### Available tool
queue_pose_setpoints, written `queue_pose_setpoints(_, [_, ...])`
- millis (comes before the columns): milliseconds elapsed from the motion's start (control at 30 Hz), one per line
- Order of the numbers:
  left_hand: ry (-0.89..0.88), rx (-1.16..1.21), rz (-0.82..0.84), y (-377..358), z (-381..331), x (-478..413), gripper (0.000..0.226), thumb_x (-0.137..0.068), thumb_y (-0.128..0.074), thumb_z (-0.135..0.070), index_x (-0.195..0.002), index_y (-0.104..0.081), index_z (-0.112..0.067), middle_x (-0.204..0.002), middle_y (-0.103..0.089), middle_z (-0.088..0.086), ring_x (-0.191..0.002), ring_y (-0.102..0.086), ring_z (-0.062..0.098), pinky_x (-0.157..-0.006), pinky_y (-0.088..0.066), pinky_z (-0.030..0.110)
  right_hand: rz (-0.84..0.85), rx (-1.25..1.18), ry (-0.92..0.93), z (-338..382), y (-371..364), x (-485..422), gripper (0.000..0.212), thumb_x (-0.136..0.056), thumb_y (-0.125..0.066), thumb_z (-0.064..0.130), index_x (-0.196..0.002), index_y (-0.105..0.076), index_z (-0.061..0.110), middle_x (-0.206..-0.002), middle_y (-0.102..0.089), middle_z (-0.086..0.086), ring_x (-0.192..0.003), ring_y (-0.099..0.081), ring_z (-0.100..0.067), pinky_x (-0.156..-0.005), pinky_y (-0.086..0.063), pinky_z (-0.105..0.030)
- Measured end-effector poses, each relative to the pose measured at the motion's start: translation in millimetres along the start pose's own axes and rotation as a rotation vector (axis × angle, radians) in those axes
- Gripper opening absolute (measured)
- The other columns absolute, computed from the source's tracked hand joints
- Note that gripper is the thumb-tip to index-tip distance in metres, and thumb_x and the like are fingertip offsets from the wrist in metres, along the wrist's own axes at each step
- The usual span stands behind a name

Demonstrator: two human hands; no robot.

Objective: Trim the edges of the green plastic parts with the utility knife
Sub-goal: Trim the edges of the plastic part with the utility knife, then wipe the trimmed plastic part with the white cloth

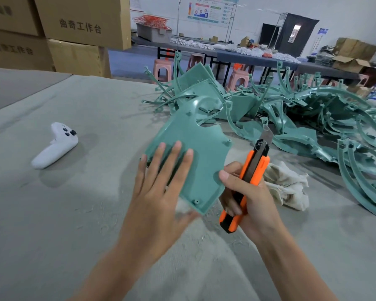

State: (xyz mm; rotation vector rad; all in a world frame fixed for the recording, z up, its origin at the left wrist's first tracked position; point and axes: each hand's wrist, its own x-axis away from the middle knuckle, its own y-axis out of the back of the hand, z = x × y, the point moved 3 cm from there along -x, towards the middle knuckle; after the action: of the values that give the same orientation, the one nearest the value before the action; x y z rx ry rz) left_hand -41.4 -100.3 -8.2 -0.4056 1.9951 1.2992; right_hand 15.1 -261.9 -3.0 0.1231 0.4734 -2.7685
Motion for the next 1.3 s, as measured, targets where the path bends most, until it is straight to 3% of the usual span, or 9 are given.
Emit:
queue_pose_setpoints(100, [0.013, -0.039, -0.169, 6, 4, 0, 0.055, -0.082, -0.041, -0.002, -0.137, -0.05, -0.007, -0.141, -0.049, 0.009, -0.133, -0.045, 0.03, -0.106, -0.033, 0.046, 0.133, 0.0, 0.006, 1, -6, 3, 0.007, -0.073, -0.074, 0.016, -0.07, -0.069, 0.019, -0.042, -0.048, 0.002, -0.027, -0.031, -0.007, -0.037, -0.028, -0.017])
queue_pose_setpoints(233, [0.297, 0.137, -0.279, 12, 14, 2, 0.044, -0.083, -0.045, -0.002, -0.119, -0.067, -0.013, -0.1, -0.074, 0.0, -0.091, -0.063, 0.008, -0.077, -0.043, 0.015, 0.11, -0.022, 0.013, 5, -2, 0, 0.014, -0.083, -0.065, 0.014, -0.092, -0.076, 0.015, -0.076, -0.069, -0.01, -0.031, -0.032, -0.005, -0.037, -0.03, -0.017])
queue_pose_setpoints(333, [0.649, 0.382, -0.424, 12, 35, 2, 0.031, -0.091, -0.056, -0.03, -0.066, -0.059, -0.011, -0.048, -0.052, -0.01, -0.052, -0.051, -0.001, -0.054, -0.04, 0.015, 0.078, -0.147, -0.073, 4, 9, -4, 0.027, -0.082, -0.065, 0.007, -0.109, -0.066, 0.009, -0.072, -0.059, -0.007, -0.032, -0.031, -0.006, -0.036, -0.031, -0.018])
queue_pose_setpoints(500, [0.944, 1.292, -0.427, 0, 48, 1, 0.016, -0.093, -0.057, -0.018, -0.105, -0.066, -0.023, -0.107, -0.073, -0.005, -0.096, -0.071, 0.018, -0.072, -0.06, 0.035, -0.064, 0.246, -0.215, 2, 28, -7, 0.039, -0.088, -0.072, 0.027, -0.12, -0.053, 0.018, -0.086, -0.062, -0.001, -0.047, -0.042, -0.014, -0.044, -0.039, -0.025])
queue_pose_setpoints(767, [0.955, 1.496, -0.385, -3, 48, 2, 0.032, -0.075, -0.063, -0.021, -0.107, -0.067, -0.023, -0.112, -0.072, -0.003, -0.095, -0.071, 0.019, -0.063, -0.058, 0.03, -0.508, 1.364, 0.126, 9, 65, -14, 0.028, -0.097, -0.057, 0.022, -0.122, -0.068, 0.017, -0.124, -0.066, -0.005, -0.118, -0.056, -0.025, -0.102, -0.041, -0.04])
queue_pose_setpoints(867, [0.931, 1.491, -0.365, -4, 48, 3, 0.028, -0.074, -0.063, -0.02, -0.101, -0.069, -0.022, -0.11, -0.073, -0.002, -0.092, -0.072, 0.018, -0.062, -0.058, 0.031, -0.664, 1.59, -0.162, 10, 94, -14, 0.043, -0.097, -0.055, 0.028, -0.14, -0.051, 0.031, -0.155, -0.035, -0.007, -0.142, -0.023, -0.034, -0.113, -0.02, -0.054])
queue_pose_setpoints(967, [0.898, 1.45, -0.343, -5, 47, 3, 0.026, -0.073, -0.065, -0.021, -0.098, -0.071, -0.021, -0.107, -0.073, -0.001, -0.089, -0.072, 0.017, -0.061, -0.057, 0.029, -0.588, 1.573, -0.445, 7, 116, -12, 0.048, -0.099, -0.049, 0.023, -0.146, -0.044, 0.034, -0.154, -0.034, -0.008, -0.136, -0.029, -0.038, -0.108, -0.029, -0.053])
queue_pose_setpoints(1167, [0.837, 1.329, -0.316, -5, 43, 3, 0.025, -0.076, -0.066, -0.022, -0.1, -0.07, -0.018, -0.101, -0.075, -0.001, -0.089, -0.072, 0.018, -0.063, -0.057, 0.028, -0.86, 1.13, 0.575, 40, 87, -4, 0.037, -0.089, -0.051, -0.01, -0.118, -0.067, 0.004, -0.111, -0.058, -0.015, -0.101, -0.053, -0.02, -0.084, -0.038, -0.015])
queue_pose_setpoints(1300, [0.756, 1.055, -0.284, -4, 36, 3, 0.009, -0.084, -0.071, -0.013, -0.084, -0.074, -0.022, -0.09, -0.076, -0.003, -0.085, -0.072, 0.024, -0.069, -0.06, 0.045, -0.653, 1.064, 0.974, 44, 37, -2, 0.038, -0.094, -0.056, 0.001, -0.132, -0.057, 0.004, -0.126, -0.054, -0.013, -0.118, -0.048, -0.011, -0.103, -0.034, -0.017])
